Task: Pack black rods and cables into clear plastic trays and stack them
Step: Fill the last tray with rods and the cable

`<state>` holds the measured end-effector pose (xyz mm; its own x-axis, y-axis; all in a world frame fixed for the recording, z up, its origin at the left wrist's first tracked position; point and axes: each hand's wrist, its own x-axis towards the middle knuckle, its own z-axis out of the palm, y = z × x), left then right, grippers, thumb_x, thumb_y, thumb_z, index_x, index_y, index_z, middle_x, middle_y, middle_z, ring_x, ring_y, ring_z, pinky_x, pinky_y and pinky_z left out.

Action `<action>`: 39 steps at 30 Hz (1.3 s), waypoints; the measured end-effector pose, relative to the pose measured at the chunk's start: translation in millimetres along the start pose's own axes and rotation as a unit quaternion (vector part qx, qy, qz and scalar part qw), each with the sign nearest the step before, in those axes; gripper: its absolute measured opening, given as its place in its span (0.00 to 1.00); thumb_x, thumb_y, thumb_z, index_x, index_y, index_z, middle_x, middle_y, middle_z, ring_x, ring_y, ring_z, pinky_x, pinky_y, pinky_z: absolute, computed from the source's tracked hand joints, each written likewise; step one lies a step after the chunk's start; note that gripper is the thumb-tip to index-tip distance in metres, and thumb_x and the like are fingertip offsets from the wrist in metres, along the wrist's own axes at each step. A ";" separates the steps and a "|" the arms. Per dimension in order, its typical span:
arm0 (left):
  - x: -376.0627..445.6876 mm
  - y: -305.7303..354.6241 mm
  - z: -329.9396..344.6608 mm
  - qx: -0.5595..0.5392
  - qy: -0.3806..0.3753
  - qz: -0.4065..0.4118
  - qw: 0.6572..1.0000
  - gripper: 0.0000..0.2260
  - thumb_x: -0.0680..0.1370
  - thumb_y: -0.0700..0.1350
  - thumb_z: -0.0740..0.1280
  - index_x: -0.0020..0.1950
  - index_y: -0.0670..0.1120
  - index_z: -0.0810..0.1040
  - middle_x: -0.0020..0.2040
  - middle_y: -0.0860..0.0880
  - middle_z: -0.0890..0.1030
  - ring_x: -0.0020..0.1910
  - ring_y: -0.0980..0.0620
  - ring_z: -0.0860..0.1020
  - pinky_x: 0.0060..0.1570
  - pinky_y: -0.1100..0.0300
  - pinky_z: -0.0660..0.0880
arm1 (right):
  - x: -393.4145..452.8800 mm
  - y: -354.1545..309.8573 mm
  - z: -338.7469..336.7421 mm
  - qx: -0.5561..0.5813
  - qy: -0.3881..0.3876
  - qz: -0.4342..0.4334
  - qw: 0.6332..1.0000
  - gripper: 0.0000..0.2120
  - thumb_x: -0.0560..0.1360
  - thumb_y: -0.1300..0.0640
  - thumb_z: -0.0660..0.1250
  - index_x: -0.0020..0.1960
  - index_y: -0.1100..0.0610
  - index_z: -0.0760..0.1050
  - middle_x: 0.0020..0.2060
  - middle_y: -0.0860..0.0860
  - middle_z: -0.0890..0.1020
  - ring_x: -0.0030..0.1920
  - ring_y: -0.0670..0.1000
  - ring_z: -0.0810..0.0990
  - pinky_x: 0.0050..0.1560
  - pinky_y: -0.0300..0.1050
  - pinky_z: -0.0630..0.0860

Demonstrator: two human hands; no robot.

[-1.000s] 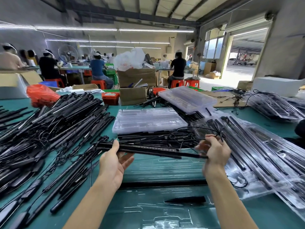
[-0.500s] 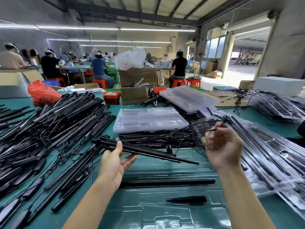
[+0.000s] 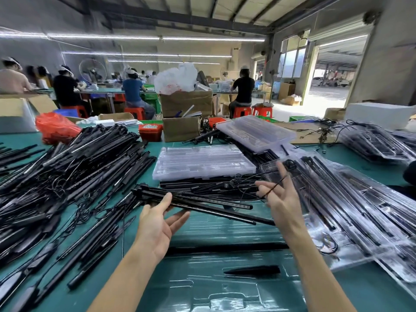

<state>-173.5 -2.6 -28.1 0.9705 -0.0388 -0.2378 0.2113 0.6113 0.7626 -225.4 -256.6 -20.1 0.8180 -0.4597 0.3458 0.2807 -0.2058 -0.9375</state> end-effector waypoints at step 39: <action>-10.2 1.4 -11.1 0.005 -0.174 -0.034 0.984 0.03 0.71 0.40 0.60 0.38 0.43 0.69 0.59 0.37 0.83 0.52 0.28 0.82 0.40 0.44 0.82 | 15.3 -24.9 -22.8 0.153 -0.029 0.123 0.980 0.14 0.85 0.54 0.57 0.56 0.57 0.80 0.45 0.57 0.87 0.37 0.54 0.85 0.29 0.43 0.77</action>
<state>-184.3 7.4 -31.3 0.9346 -0.3488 -0.0699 0.2770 0.5904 0.7581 -231.3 -278.2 9.4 0.9040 -0.4121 0.1136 0.2018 0.1774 -0.9632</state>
